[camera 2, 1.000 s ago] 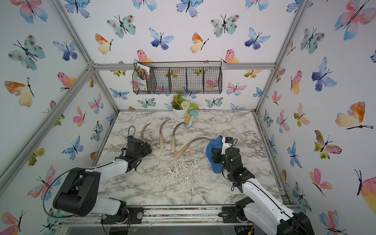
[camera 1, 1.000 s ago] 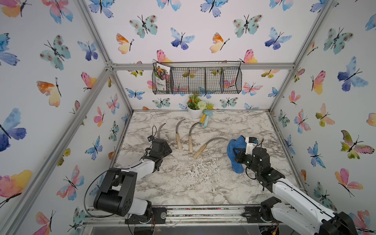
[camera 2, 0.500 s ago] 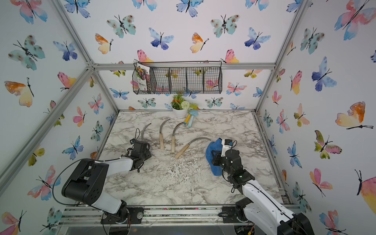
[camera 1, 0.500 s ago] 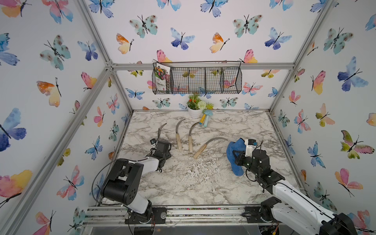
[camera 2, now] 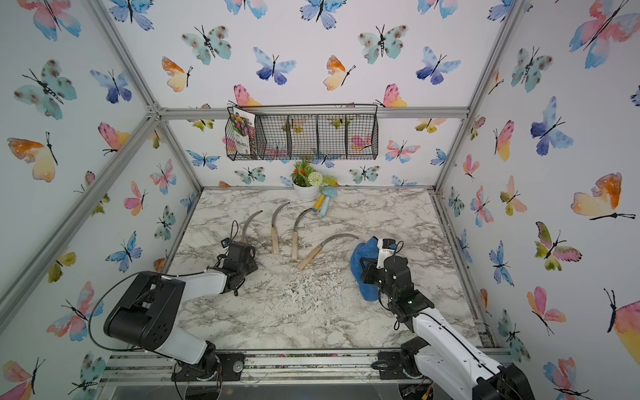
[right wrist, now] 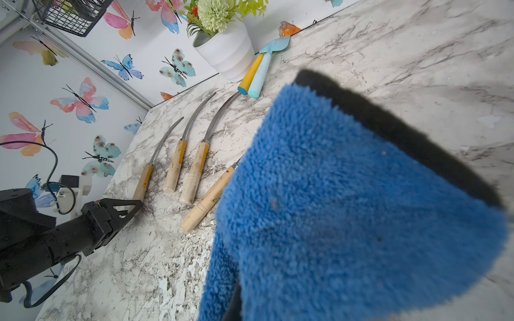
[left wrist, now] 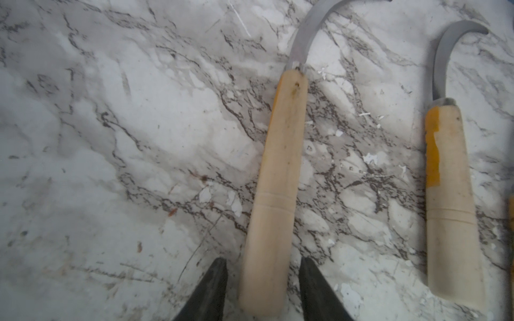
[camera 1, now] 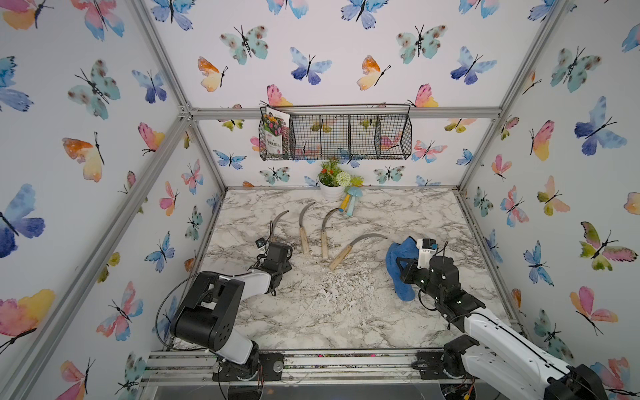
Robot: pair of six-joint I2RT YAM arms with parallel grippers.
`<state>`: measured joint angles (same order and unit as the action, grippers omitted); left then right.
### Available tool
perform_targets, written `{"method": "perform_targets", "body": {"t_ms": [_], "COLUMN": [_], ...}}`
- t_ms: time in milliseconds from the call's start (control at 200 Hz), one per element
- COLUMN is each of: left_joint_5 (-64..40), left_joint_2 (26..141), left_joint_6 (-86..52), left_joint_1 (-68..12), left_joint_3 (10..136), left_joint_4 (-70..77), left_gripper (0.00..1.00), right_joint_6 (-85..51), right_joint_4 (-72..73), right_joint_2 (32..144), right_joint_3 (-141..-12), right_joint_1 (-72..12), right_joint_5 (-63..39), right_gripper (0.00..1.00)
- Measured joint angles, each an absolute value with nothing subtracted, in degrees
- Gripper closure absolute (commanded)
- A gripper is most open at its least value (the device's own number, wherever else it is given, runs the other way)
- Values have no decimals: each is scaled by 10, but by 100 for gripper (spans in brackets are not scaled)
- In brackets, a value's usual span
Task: Wipe small sickles with rags
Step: Pick up the small sickle from the center of the board.
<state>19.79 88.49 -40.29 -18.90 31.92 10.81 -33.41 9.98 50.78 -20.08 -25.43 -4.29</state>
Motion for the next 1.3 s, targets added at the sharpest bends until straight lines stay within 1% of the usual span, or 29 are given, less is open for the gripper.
{"method": "perform_targets", "body": {"t_ms": [185, 385, 726, 831, 1036, 1176, 1301], "left_joint_5": [198, 198, 198, 197, 197, 196, 180], "left_joint_2": [899, 914, 922, 915, 858, 802, 728], "left_joint_6": [-401, -396, -391, -390, -389, -377, -344], "left_joint_1": [-189, -189, -191, -191, -192, -192, -194], "left_joint_3": [329, 340, 346, 346, 341, 335, 316], "left_joint_4": [118, 127, 126, 119, 94, 84, 84], "left_gripper": [53, 61, 89, 94, 100, 100, 100], "right_joint_6": [-334, -335, -336, -336, -338, -340, -345], "right_joint_4": [100, 104, 108, 107, 99, 86, 77], "right_joint_2": [509, 509, 509, 505, 475, 455, 438], "right_joint_3": [-199, -199, -193, -193, -193, -193, -193], "right_joint_1": [-254, -254, -254, -254, -254, -254, -254], "right_joint_5": [-46, -51, -54, -55, -54, -52, -48], "right_gripper": [98, 98, 98, 98, 98, 98, 98]}}
